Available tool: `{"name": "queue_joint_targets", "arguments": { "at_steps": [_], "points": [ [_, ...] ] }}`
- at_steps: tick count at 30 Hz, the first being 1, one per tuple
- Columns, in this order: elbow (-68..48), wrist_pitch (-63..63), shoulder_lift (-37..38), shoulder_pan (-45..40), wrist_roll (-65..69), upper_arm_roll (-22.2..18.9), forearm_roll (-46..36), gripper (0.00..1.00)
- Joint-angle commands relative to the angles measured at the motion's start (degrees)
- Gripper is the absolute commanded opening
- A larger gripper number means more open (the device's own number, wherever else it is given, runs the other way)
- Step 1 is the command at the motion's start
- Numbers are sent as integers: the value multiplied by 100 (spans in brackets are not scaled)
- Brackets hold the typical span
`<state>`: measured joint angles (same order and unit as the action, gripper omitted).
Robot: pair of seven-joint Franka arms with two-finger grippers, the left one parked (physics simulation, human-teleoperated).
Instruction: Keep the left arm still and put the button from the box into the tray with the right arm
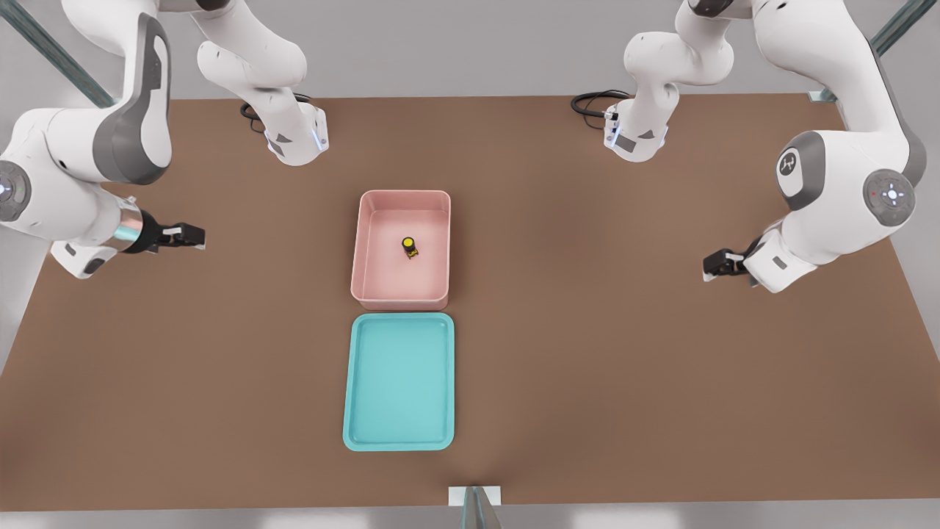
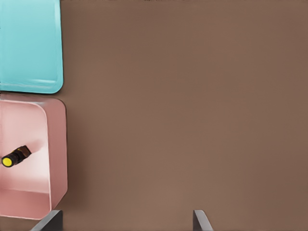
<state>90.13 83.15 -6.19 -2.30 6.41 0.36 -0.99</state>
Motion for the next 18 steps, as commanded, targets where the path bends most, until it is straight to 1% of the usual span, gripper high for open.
{"name": "queue_joint_targets", "arguments": {
  "at_steps": [1,2,3,7,8,9,10,11,12,13,14,15,16,18],
  "points": [
    [-4,166,4,-52,457,-1,-7,100],
    [-4,175,4,-34,449,-1,-16,100],
    [-13,175,-5,176,203,25,-24,100],
    [-57,175,-313,1679,-2354,34,-51,100],
    [-57,219,-330,1733,-2768,43,-331,100],
    [-92,210,-339,1741,-2768,43,-455,100],
    [-110,175,-348,1750,-2830,148,-525,100],
    [-101,315,-348,1697,-2883,183,-1464,100],
    [-92,350,-418,1732,-3067,201,-1712,100],
    [-110,394,-480,1925,-3269,332,-1615,100],
    [-180,535,-427,2347,-3672,429,-772,100],
    [-312,500,-453,2567,-4666,570,-754,100],
    [-233,745,-471,2840,-4851,632,-763,100],
    [154,1062,-471,2963,-4877,640,-771,97]
  ]
}}
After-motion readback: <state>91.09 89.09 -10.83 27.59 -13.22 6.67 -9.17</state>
